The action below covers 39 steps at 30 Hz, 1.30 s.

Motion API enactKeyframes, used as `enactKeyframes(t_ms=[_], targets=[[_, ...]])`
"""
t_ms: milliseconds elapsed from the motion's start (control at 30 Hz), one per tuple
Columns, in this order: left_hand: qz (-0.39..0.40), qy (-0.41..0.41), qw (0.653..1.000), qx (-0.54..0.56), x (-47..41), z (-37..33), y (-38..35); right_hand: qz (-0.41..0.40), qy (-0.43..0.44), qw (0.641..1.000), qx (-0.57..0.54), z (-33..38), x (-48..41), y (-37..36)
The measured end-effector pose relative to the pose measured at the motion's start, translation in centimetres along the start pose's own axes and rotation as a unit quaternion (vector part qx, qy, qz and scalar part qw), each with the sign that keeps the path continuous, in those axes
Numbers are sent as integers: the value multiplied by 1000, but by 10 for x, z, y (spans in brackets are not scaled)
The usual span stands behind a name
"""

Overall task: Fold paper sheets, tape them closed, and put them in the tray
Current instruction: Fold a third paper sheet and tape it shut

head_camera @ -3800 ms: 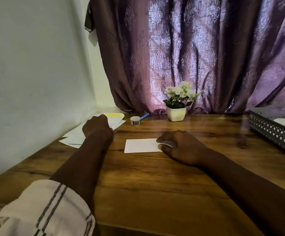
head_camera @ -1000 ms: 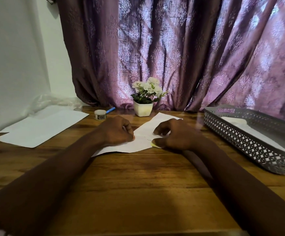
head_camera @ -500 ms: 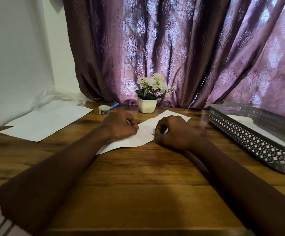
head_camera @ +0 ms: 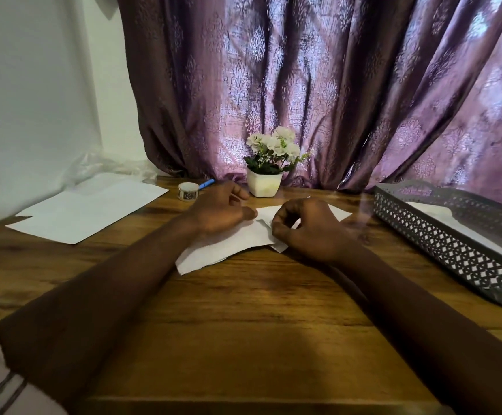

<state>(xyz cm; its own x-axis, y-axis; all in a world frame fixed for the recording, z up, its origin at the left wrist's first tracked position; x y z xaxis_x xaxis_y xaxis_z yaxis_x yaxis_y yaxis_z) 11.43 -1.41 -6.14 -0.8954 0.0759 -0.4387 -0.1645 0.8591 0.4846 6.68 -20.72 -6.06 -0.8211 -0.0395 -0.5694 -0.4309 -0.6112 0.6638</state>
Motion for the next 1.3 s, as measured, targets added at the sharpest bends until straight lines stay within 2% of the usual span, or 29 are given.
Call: enactKeyframes(t_ms=[100,200,433,533,667,833,933,1100,1167,1300], targets=[[53,-95,984,-137,1,-11,11,-34,-13,999,19,-7,-2,2],[78,-100,973,-193,3,-11,27,-72,-43,996,44,-17,-5,6],[74,26,988,-133,-3,10,44,-161,-89,982,40,-25,-5,18],[68,64,992,-82,-2,16,39,-142,-84,986,37,-21,-4,14],[-39,116,990,63,-2,17,23,-97,-50,992,66,-5,0,2],[-89,103,989,56,1,10,1,-73,-15,994,75,19,9,-11],[-54,128,990,31,-2,9,-4,-73,-20,994,81,23,9,-15],[71,238,963,105,4,3,13,-78,-46,993,76,15,6,-10],[75,252,955,140,5,7,17,-85,-37,994,66,14,7,-10],[31,277,938,205,5,10,11,-91,12,993,78,24,11,-14]])
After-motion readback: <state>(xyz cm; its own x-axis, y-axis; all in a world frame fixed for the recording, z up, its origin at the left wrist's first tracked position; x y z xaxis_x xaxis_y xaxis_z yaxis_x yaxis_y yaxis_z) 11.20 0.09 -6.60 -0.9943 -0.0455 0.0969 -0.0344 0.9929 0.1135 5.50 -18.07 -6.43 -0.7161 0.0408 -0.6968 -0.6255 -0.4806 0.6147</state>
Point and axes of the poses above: each hand's wrist, its own x-axis away from the middle knuckle, its own y-axis out of the back of the hand, z = x × y, the point moved 3 cm from there along -x, towards the middle knuckle, and after that the axes turned 11 degrees about -z, right-handed, at the moved point
